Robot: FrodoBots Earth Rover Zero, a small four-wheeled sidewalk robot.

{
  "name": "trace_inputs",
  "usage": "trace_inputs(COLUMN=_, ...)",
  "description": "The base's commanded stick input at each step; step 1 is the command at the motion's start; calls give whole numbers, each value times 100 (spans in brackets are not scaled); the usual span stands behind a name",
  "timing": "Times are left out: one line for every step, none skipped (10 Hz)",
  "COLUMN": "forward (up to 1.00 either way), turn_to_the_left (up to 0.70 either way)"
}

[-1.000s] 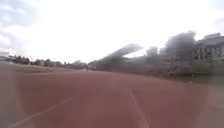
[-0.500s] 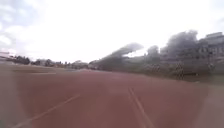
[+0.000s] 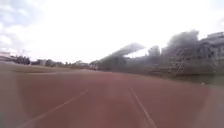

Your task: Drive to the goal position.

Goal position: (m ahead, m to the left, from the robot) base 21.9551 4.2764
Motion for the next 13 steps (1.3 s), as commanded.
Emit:
trace_inputs(forward=70, turn_to_the_left=0)
trace_inputs(forward=70, turn_to_the_left=0)
trace_inputs(forward=70, turn_to_the_left=0)
trace_inputs(forward=70, turn_to_the_left=0)
trace_inputs(forward=70, turn_to_the_left=0)
trace_inputs(forward=70, turn_to_the_left=0)
trace_inputs(forward=70, turn_to_the_left=0)
trace_inputs(forward=70, turn_to_the_left=0)
trace_inputs(forward=70, turn_to_the_left=0)
trace_inputs(forward=70, turn_to_the_left=0)
trace_inputs(forward=70, turn_to_the_left=0)
trace_inputs(forward=70, turn_to_the_left=0)
trace_inputs(forward=70, turn_to_the_left=0)
